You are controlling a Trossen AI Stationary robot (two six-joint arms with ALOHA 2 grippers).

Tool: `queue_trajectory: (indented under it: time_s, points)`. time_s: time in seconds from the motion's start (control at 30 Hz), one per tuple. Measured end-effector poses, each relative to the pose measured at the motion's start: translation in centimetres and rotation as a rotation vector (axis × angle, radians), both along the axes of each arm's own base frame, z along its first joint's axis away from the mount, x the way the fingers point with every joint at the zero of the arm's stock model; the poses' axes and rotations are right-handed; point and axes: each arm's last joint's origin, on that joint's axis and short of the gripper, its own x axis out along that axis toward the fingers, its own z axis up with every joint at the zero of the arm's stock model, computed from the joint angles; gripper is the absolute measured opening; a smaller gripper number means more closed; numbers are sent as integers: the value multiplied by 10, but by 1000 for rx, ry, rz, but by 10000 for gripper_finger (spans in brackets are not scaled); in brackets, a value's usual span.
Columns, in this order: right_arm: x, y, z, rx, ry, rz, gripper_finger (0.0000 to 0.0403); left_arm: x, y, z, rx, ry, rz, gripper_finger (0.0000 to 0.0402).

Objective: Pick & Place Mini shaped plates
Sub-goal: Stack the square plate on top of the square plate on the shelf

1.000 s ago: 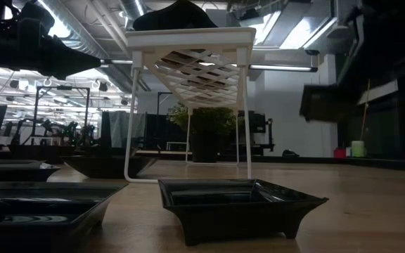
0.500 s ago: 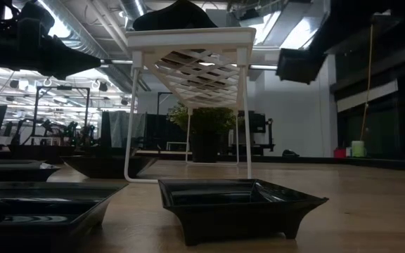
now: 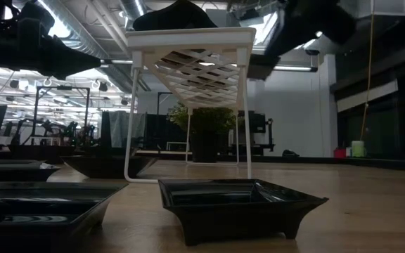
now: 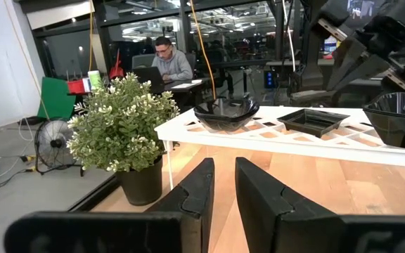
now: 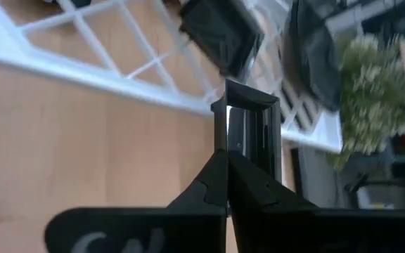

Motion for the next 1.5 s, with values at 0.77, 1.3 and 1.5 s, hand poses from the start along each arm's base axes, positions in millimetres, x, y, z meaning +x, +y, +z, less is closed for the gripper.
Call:
queue_trajectory:
  time_s: [0.77,1.3,1.5]
  points:
    - [35,-33,9,-105,136,377,5,0,0,0,0,0,0,54]
    - [44,-51,12,-168,170,479,5,0,0,0,0,1,0,53]
    - [45,-51,11,-127,175,551,5,0,0,0,0,1,0,54]
